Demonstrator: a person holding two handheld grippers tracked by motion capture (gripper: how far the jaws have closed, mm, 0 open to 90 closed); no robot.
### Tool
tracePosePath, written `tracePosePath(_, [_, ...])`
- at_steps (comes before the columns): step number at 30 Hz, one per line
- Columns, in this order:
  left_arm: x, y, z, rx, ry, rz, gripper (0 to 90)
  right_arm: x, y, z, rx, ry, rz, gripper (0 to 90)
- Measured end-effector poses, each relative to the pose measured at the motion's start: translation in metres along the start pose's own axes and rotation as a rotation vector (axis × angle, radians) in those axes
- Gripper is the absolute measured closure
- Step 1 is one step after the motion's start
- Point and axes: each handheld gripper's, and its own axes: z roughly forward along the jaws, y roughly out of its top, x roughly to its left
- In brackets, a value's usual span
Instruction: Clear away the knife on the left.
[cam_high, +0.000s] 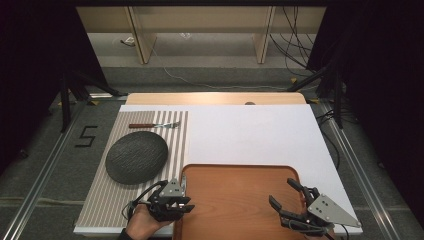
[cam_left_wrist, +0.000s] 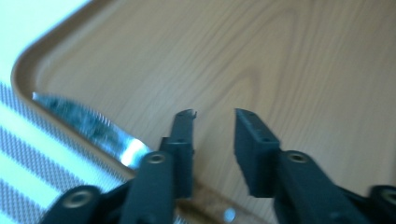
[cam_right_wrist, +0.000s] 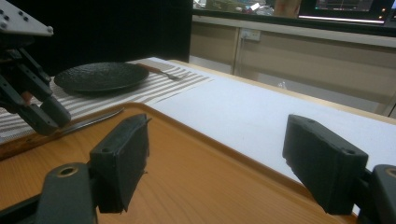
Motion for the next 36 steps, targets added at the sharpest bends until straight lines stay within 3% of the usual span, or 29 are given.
tracePosePath(2, [-0.001, 0.001, -0.002, -0.045, -0.02, -0.008, 59.2, 0.0, 0.0, 0.0, 0.0, 0.0, -0.001, 23.8])
tracePosePath(6, [-0.002, 0.004, -0.004, -0.087, 0.004, -0.016, 40.2, 0.0, 0.0, 0.0, -0.001, 0.001, -0.002, 23.8])
tracePosePath(11, [-0.002, 0.004, -0.01, -0.184, -0.009, -0.03, 31.5, 0.0, 0.0, 0.0, -0.001, 0.002, 0.0, 23.8])
tracePosePath(17, [-0.001, 0.002, -0.02, -0.309, 0.006, -0.041, 24.0, 0.001, 0.0, 0.0, 0.0, 0.005, -0.002, 23.8])
tracePosePath(25, [0.0, -0.002, -0.034, -0.465, 0.017, -0.039, 21.3, 0.001, 0.0, 0.001, 0.001, 0.006, -0.001, 23.8])
tracePosePath(36, [-0.002, -0.009, -0.044, -0.561, 0.027, -0.03, 20.5, 0.001, 0.0, 0.001, 0.002, 0.006, 0.0, 23.8])
